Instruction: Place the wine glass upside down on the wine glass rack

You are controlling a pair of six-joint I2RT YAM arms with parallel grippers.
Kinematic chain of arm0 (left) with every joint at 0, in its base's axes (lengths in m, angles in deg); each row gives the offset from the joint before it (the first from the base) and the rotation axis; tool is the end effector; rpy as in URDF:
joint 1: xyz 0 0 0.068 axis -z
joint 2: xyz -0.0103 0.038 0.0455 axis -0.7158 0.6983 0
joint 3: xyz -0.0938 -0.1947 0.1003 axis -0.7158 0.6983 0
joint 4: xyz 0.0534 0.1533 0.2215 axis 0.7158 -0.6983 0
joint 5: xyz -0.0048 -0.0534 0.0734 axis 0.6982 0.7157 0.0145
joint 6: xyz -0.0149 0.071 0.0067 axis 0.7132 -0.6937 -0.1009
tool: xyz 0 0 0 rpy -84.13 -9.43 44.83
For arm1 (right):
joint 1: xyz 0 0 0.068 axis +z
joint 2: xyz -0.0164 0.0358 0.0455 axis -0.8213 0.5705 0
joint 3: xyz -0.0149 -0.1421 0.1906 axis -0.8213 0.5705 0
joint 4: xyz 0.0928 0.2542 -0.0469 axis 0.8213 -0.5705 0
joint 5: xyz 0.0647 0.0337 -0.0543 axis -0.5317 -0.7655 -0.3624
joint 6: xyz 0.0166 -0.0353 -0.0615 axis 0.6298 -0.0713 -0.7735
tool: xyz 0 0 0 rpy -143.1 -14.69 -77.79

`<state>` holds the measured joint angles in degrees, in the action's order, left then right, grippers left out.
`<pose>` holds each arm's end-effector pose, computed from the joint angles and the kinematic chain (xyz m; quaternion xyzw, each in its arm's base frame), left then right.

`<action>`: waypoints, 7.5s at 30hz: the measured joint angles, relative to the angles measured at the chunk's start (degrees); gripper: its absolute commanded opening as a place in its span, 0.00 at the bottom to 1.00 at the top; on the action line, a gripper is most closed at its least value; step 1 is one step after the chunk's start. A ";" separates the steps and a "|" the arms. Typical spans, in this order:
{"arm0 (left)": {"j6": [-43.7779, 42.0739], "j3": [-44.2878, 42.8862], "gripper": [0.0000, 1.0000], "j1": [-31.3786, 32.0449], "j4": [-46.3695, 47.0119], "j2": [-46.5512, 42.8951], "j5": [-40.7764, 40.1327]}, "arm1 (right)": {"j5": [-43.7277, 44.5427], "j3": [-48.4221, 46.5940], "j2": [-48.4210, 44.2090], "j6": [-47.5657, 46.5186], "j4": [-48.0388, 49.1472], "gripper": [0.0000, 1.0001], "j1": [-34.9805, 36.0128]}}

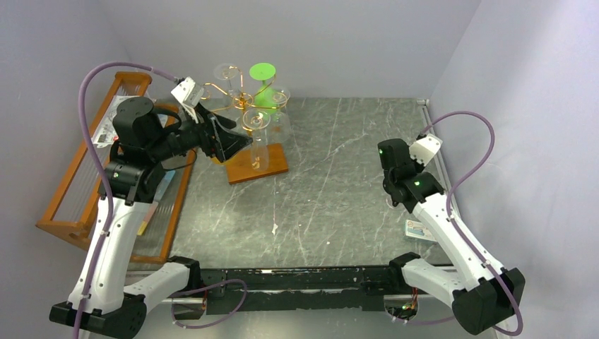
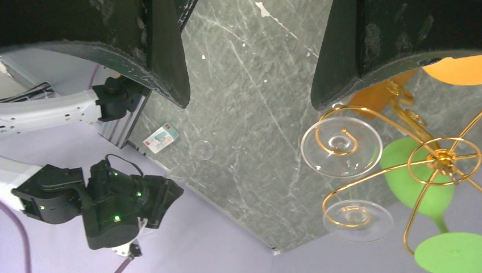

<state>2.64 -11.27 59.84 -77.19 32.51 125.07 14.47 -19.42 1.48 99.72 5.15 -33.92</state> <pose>0.2203 -0.0963 0.4455 0.2474 0.6991 -0.3920 0.5444 0.2430 0.0461 0.2616 0.2987 0.8052 -0.1456 0.4912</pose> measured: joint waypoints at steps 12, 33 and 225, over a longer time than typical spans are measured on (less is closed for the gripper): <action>17.55 10.32 0.78 1.46 18.36 -2.12 6.34 | -7.41 0.00 -2.82 0.46 1.46 0.06 -0.24; 38.93 18.34 0.93 20.98 32.54 0.72 -20.96 | -24.20 -1.40 -14.43 -4.50 15.47 0.00 -0.24; 60.70 18.49 0.41 39.19 55.36 11.15 -22.69 | -94.88 15.04 -19.12 -37.22 64.00 0.00 0.94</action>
<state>63.34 7.22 99.03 -21.83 43.66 102.39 -80.41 -4.38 -17.65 62.49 69.14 -32.98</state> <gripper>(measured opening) 0.491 0.251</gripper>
